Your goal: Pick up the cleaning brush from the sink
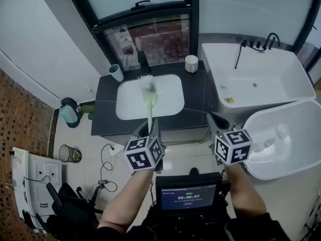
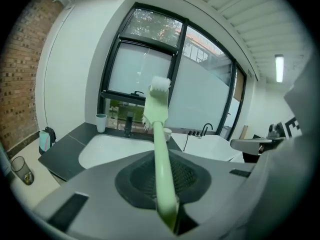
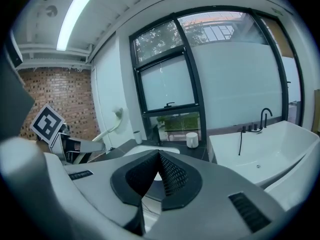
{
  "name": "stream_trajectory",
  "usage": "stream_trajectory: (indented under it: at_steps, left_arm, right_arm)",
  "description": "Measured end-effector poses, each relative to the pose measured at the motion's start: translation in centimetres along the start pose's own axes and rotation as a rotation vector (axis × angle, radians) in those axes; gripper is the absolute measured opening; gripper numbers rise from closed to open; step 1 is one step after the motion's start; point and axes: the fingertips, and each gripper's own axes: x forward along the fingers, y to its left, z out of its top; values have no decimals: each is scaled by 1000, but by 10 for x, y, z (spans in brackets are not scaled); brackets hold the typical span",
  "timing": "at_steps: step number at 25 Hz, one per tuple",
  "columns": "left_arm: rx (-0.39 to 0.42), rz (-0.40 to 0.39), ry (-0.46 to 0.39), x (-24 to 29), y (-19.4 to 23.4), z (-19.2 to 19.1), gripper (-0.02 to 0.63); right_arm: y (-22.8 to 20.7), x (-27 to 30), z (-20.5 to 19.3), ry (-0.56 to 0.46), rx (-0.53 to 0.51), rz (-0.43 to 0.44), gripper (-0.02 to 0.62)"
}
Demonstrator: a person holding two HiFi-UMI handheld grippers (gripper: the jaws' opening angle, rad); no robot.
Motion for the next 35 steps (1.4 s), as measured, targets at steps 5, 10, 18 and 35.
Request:
stream_trajectory:
  at_steps: [5,10,18,35]
  left_arm:
    - [-6,-8,-30,-69,36,-29,52]
    - [7,1,-108,-118,49,-35,51]
    - [20,53,-245,-173,22,-9,51]
    - [72,44,-346,-209,1,-11,51]
  right_arm:
    - [65,-31,-25,-5,-29,-2,-12]
    - [107,-53,-37,-37,-16,31,-12]
    - [110,-94,-10,-105,-54,80,-12]
    - [99,-131,-16,-155,-43,74,-12]
